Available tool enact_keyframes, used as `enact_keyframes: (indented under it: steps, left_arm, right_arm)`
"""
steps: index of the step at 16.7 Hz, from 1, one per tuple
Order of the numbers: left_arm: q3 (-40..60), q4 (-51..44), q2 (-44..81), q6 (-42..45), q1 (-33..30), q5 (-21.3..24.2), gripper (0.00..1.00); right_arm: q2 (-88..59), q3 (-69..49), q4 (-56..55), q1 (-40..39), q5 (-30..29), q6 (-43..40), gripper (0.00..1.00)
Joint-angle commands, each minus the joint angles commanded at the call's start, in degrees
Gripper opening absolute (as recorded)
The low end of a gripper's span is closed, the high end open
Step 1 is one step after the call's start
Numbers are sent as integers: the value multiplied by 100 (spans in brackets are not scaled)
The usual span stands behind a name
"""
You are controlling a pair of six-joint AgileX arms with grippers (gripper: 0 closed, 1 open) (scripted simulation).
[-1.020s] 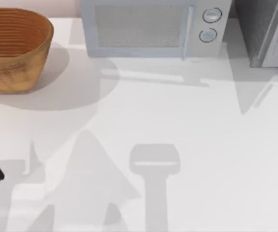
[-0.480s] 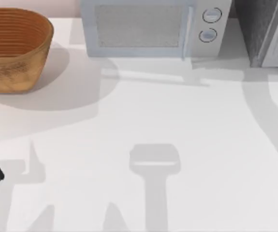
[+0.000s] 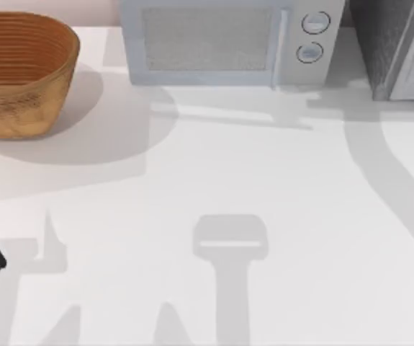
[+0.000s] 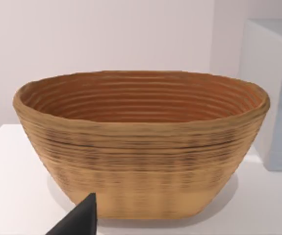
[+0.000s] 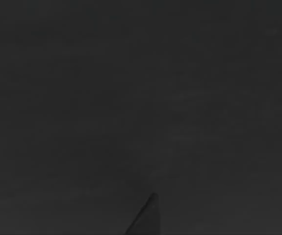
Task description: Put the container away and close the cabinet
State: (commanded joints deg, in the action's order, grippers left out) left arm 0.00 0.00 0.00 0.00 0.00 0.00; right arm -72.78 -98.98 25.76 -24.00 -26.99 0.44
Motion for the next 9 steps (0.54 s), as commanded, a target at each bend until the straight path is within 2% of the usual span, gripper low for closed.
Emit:
enact_keyframes:
  steps: [9]
  left_arm:
    - [0, 0, 0, 0, 0, 0, 100]
  right_arm:
    - [-864, -605, -263, 480, 467, 8, 100]
